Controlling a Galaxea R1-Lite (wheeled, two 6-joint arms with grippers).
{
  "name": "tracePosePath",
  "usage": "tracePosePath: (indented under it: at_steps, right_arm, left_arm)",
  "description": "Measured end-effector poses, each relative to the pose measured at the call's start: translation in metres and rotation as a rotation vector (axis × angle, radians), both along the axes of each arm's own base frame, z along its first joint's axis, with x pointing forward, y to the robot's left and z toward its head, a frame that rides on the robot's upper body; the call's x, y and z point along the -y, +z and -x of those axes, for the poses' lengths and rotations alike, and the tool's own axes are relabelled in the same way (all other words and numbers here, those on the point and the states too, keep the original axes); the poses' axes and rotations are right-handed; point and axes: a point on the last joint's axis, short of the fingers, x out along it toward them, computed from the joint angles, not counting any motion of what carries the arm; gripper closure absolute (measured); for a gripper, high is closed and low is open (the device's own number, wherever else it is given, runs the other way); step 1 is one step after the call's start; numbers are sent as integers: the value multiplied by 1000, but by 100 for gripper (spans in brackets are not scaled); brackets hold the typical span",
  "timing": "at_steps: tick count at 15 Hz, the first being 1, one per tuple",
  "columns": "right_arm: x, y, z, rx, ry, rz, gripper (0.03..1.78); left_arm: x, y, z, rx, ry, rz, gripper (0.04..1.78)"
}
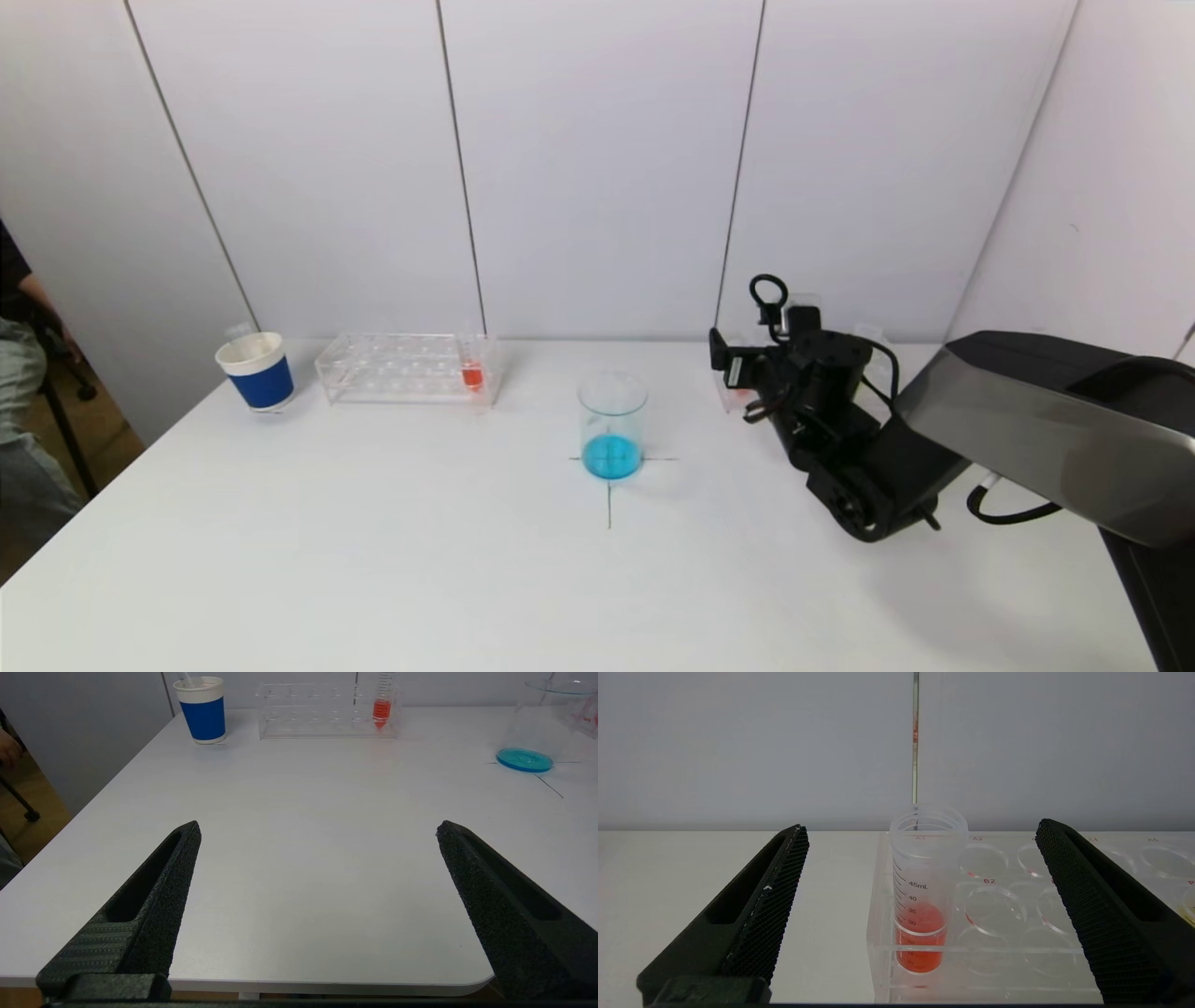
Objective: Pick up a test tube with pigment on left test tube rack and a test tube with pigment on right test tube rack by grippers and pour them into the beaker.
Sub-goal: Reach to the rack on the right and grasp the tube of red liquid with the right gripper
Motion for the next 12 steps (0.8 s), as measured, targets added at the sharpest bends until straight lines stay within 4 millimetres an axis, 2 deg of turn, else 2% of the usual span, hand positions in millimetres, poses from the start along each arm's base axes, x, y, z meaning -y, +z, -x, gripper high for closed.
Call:
tracePosePath:
  at_steps: [12]
  right_arm:
    - [-4,-10,-13,5,-14,0,4]
  left_arm:
    - [0,0,0,0,0,0,6]
